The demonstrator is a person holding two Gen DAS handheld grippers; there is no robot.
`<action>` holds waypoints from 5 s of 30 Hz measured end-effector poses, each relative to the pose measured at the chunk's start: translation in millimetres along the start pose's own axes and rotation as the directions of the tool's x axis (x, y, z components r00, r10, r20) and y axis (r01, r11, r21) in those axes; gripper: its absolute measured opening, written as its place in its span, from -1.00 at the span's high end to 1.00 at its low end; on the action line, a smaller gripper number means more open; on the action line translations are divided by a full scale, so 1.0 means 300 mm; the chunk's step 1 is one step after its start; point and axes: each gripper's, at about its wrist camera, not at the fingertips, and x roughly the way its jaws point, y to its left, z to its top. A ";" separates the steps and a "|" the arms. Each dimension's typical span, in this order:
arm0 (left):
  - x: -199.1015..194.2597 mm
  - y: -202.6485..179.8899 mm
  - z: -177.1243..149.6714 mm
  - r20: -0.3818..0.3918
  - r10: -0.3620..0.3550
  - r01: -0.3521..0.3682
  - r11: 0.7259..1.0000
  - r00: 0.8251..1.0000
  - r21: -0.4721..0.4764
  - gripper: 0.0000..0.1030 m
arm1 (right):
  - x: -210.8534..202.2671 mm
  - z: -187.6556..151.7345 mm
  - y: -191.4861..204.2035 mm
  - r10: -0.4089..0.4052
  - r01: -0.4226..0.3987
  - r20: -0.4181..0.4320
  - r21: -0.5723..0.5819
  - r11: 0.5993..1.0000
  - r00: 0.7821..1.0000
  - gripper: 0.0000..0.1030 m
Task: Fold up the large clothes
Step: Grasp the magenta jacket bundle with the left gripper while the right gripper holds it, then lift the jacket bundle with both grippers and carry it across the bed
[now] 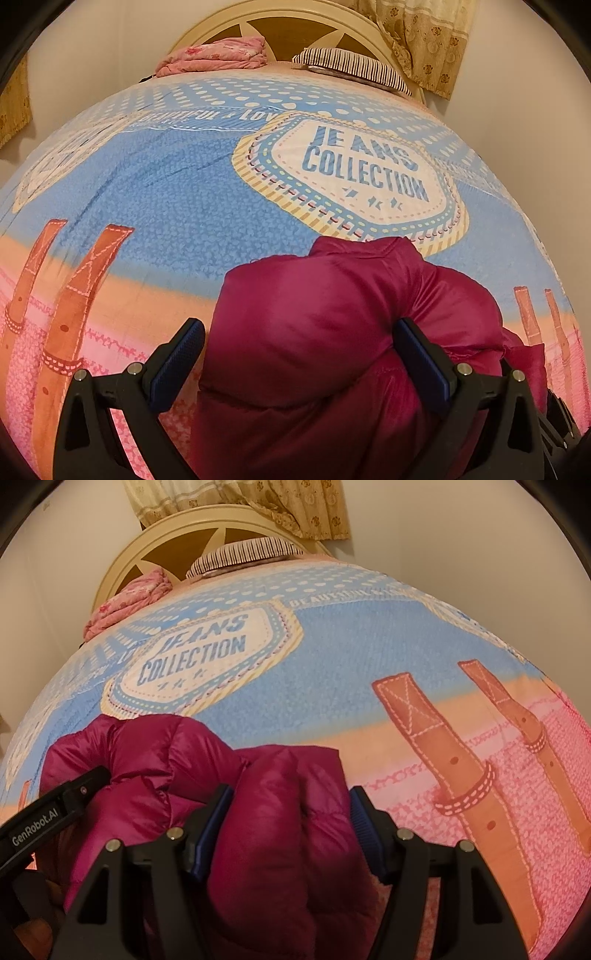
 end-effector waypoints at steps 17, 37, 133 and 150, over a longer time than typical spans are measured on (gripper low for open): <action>-0.232 0.043 -0.004 0.017 0.024 -0.026 0.991 1.000 0.132 -0.98 | -0.119 0.018 -0.061 0.070 -0.070 0.001 0.018 0.997 0.998 -0.66; -0.299 0.162 -0.321 -0.032 -0.165 0.168 0.975 0.986 0.146 -0.98 | -0.187 -0.212 -0.121 0.273 -0.270 -0.069 0.048 0.962 0.959 -0.72; -0.812 0.788 -0.419 0.287 0.117 -0.127 0.992 0.951 0.016 0.58 | -0.391 -0.324 0.667 0.623 -0.619 -0.150 -0.424 0.661 0.768 0.53; -0.802 0.933 -0.457 0.259 0.194 -0.185 0.981 0.946 -0.059 0.58 | -0.351 -0.393 0.819 0.631 -0.662 -0.247 -0.456 0.595 0.736 0.53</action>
